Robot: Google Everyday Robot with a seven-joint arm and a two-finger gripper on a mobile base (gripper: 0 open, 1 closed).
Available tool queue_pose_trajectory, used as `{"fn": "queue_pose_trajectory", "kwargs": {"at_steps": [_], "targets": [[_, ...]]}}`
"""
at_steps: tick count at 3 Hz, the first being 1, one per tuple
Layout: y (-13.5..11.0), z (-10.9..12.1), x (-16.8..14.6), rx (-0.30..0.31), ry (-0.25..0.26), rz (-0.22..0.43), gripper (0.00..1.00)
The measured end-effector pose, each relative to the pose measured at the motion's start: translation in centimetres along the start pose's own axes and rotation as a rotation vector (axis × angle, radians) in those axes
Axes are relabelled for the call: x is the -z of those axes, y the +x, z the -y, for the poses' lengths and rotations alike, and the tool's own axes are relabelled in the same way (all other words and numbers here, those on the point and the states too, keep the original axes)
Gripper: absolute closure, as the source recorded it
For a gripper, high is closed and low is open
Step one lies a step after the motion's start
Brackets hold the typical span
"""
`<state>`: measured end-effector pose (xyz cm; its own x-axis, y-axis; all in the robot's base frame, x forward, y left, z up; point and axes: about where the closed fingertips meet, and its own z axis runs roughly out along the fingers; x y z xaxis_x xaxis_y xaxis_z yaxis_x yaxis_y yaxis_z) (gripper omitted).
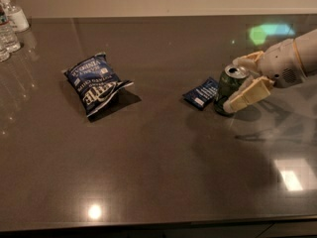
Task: Move green can near rxbar blueberry
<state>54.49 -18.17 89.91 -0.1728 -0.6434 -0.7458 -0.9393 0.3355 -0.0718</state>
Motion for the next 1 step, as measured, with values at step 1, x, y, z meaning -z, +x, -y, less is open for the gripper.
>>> {"fn": "queue_pose_trajectory", "kwargs": {"at_steps": [1], "targets": [[0.02,-0.03,-0.04,0.003,0.000,0.000,0.00]]}}
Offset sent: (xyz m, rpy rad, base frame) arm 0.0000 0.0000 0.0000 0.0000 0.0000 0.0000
